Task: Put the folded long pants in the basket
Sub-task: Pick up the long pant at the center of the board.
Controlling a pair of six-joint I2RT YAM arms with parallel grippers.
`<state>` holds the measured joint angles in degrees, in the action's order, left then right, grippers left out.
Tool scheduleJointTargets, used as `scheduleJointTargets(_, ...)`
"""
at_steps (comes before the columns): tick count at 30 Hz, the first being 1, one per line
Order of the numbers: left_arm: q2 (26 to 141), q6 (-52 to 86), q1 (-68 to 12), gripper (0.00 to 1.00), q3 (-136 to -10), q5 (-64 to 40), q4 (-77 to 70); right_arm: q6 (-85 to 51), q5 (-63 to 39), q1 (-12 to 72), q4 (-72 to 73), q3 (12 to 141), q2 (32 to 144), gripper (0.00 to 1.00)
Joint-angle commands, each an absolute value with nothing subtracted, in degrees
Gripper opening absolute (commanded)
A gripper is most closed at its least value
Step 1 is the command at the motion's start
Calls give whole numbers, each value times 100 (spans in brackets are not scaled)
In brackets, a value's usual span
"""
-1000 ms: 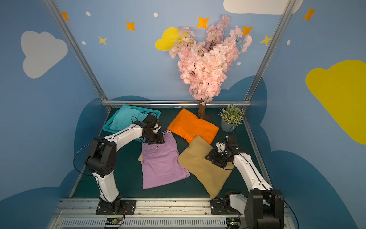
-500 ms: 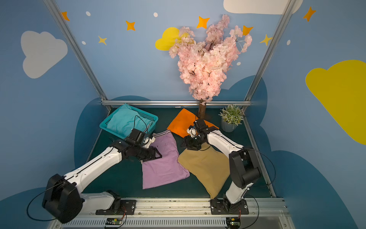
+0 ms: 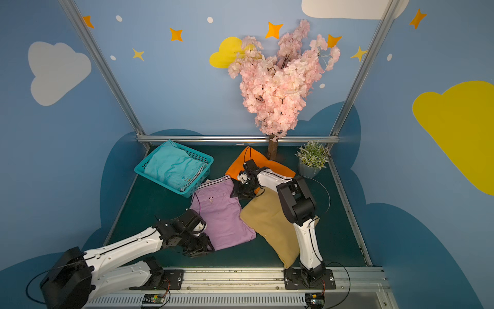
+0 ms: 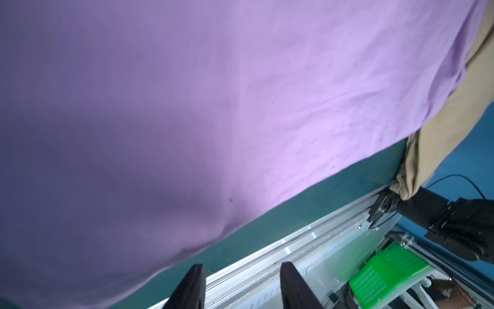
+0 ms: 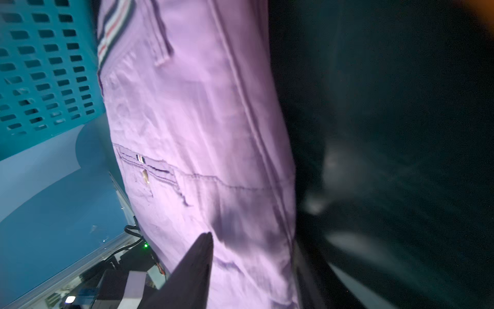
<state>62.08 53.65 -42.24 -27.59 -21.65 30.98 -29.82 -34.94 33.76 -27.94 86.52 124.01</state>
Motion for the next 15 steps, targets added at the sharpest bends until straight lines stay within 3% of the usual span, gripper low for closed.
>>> scheduleJointTargets(1,5921,5659,-4029,49,-2892,-1406,3572,-3523,-3715,3680,-2215,7975,12191,37)
scheduleJointTargets(3,5738,5651,-3758,50,-2868,-1185,3753,-3930,-3591,3879,-1761,7529,11929,23)
scheduleJointTargets(6,5441,5671,-3328,51,-2694,-1278,3746,-4666,-3146,4102,-1174,6928,11520,16)
scheduleJointTargets(8,5228,5597,-3129,52,-2697,-1189,3902,-5387,-2856,4274,-419,6360,11236,16)
scheduleJointTargets(10,5048,5485,-2918,52,-2732,-1101,4082,-5461,-2766,4453,-408,6350,11143,27)
scheduleJointTargets(12,4961,5388,-2721,53,-2737,-1124,4172,-4896,-2513,4540,-1228,6842,11094,44)
scheduleJointTargets(15,5036,5367,-2681,53,-2705,-1229,4072,-3973,-2025,4418,-2494,7497,10981,59)
